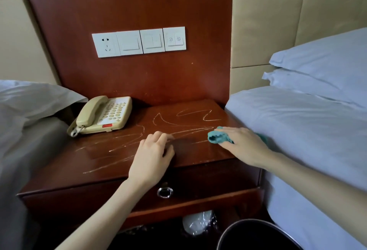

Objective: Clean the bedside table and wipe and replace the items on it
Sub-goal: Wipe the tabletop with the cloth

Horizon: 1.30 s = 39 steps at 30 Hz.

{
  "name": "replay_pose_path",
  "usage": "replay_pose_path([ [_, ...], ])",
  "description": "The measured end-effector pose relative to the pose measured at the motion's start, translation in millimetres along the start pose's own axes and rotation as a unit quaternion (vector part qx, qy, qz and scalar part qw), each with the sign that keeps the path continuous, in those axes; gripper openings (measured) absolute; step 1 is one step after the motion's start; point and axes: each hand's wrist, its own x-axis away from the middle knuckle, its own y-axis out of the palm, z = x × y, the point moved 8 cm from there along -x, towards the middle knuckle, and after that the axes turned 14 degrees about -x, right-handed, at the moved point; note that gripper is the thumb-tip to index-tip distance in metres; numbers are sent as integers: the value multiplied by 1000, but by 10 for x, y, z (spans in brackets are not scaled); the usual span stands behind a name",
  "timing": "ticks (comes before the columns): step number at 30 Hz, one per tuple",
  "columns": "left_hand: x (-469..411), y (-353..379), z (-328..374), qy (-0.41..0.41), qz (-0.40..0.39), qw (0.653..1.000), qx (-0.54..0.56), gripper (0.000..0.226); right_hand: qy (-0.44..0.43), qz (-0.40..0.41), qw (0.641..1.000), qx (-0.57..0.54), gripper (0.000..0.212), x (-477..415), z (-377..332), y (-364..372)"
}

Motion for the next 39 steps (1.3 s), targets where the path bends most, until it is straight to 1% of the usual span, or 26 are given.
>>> replay_pose_path([
  [2, 8, 1, 19, 10, 4, 1000, -15, 23, -17, -29, 998, -58, 41, -1, -147, 84],
  [5, 15, 8, 54, 25, 8, 999, -39, 27, -62, -92, 991, -78, 43, 63, -388, 308],
  [7, 15, 27, 37, 19, 3, 999, -38, 29, -90, -102, 987, -90, 44, 95, -482, 388],
  [9, 13, 57, 9, 10, -7, 999, -32, 31, -95, -104, 984, -109, 45, 74, -487, 391],
  [11, 14, 88, -10, 8, -17, 999, -30, 33, -71, -108, 985, -111, 50, 13, -423, 386],
  [13, 13, 108, -22, 4, -24, 999, -25, 34, -45, -106, 990, -86, 53, -63, -344, 373],
  [16, 13, 120, -35, -2, -29, 999, -14, 35, -9, -102, 989, -109, 44, -195, -245, 323],
  [20, 15, 113, -40, -5, -32, 999, 8, 33, 53, -87, 991, -90, 36, -381, -32, 220],
  [24, 23, 125, -50, -14, -39, 999, 14, 32, 108, -53, 990, -76, 44, -525, 215, 112],
  [27, 16, 159, -67, -26, -49, 998, -2, 31, 136, -36, 987, -84, 44, -582, 323, 80],
  [30, 7, 167, -70, -28, -49, 998, -13, 30, 124, -44, 988, -82, 44, -568, 299, 107],
  [34, 19, 167, -68, -28, -47, 998, -19, 29, 80, -82, 988, -101, 41, -448, 215, 156],
  [37, 12, 173, -59, -25, -49, 998, -20, 30, 56, -97, 987, -111, 38, -349, 112, 182],
  [39, 11, 180, -52, -21, -52, 998, -21, 31, 42, -104, 987, -117, 42, -284, 23, 229],
])
